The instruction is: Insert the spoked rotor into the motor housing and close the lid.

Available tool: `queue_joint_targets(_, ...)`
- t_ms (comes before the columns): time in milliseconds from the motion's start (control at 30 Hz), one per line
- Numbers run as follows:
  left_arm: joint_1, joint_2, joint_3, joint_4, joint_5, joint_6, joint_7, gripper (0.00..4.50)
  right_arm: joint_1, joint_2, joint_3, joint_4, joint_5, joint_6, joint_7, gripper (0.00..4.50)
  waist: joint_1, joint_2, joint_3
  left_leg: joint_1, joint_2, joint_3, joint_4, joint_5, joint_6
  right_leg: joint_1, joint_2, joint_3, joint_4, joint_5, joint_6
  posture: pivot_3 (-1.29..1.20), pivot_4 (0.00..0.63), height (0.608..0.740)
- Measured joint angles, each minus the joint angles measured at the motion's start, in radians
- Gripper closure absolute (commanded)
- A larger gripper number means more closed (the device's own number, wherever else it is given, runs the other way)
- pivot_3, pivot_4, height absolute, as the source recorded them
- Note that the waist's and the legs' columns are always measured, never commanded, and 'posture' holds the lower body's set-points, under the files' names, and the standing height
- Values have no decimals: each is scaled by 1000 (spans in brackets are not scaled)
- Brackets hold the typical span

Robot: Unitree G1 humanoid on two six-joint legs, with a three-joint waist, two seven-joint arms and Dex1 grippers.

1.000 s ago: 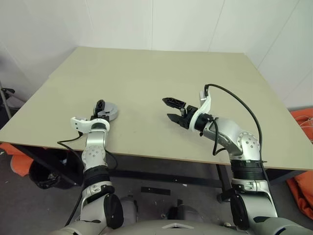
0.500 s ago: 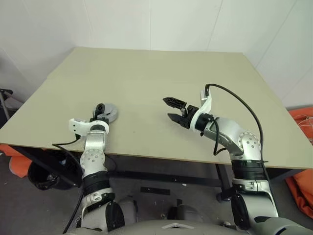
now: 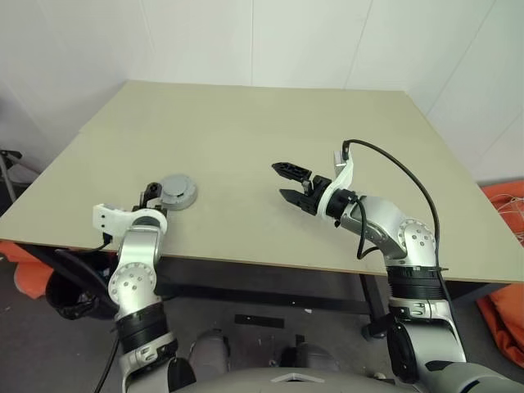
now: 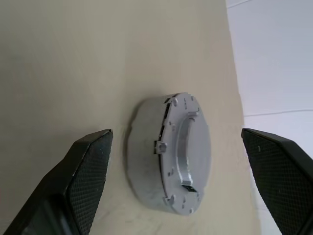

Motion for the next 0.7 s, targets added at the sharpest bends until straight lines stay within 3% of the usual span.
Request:
queue_joint_targets(100,29,22,-65,-24,13,34,-102,13,1,-52,46,-19,-161,13,90,0,11,-1,-1,-2,0,-1,0,0,-1,0,0,-1,-1,0,1,0,0,740)
queue_joint_targets(200,29,111,-153,-61,95,36,-241,13,22,-104,116,-92,-394,-9,225,0,9,-2,-1,-1,0,0,0,1,-1,1,0,-1,-2,1,2,0,0,740)
queue_joint_targets(300,43,217,-245,-72,253,-3,-387,13,67,-197,215,-177,-699,-114,390,0,7,-2,-2,-2,0,0,0,1,-1,1,0,0,-3,1,3,0,0,740)
queue_joint_targets(467,91,268,-373,-44,508,-134,-540,13,163,-234,336,-221,-1147,-368,509,0,6,-3,-2,-4,0,0,0,0,0,-1,0,0,-4,1,3,0,0,740)
queue_joint_targets(500,95,269,-396,-27,569,-175,-562,1,184,-231,347,-219,-1228,-418,515,185,6,-2,-2,-4,0,0,0,0,0,-1,0,0,-4,1,3,0,0,740)
queue_joint_targets(600,107,302,-461,49,743,-300,-610,633,239,-219,347,-195,-1382,-523,520,918,2,-2,-2,-2,0,0,-1,0,0,0,0,0,-4,0,1,0,0,740)
queue_joint_targets(700,118,314,-495,120,872,-422,-648,1622,293,-185,332,-159,-1480,-588,522,1963,-1,-2,-2,1,0,0,-1,0,1,2,0,1,-4,-2,-1,0,0,740)
